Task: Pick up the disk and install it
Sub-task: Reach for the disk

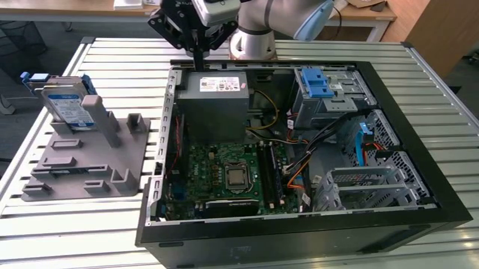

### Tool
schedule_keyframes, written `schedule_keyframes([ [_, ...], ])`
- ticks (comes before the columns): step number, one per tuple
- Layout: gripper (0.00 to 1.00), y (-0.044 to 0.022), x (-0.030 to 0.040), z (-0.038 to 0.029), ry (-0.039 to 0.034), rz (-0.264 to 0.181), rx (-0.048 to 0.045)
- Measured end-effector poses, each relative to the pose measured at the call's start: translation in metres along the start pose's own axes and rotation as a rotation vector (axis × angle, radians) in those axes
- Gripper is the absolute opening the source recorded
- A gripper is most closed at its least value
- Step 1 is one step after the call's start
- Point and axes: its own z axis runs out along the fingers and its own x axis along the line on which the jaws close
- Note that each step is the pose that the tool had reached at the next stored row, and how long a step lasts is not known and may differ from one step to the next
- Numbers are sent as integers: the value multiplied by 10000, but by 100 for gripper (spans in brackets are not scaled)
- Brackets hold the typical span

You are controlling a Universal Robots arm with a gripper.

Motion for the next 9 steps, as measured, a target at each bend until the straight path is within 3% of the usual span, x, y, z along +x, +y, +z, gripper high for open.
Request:
schedule_keyframes([
  [9, 11, 7, 28, 1, 0, 0, -1],
])
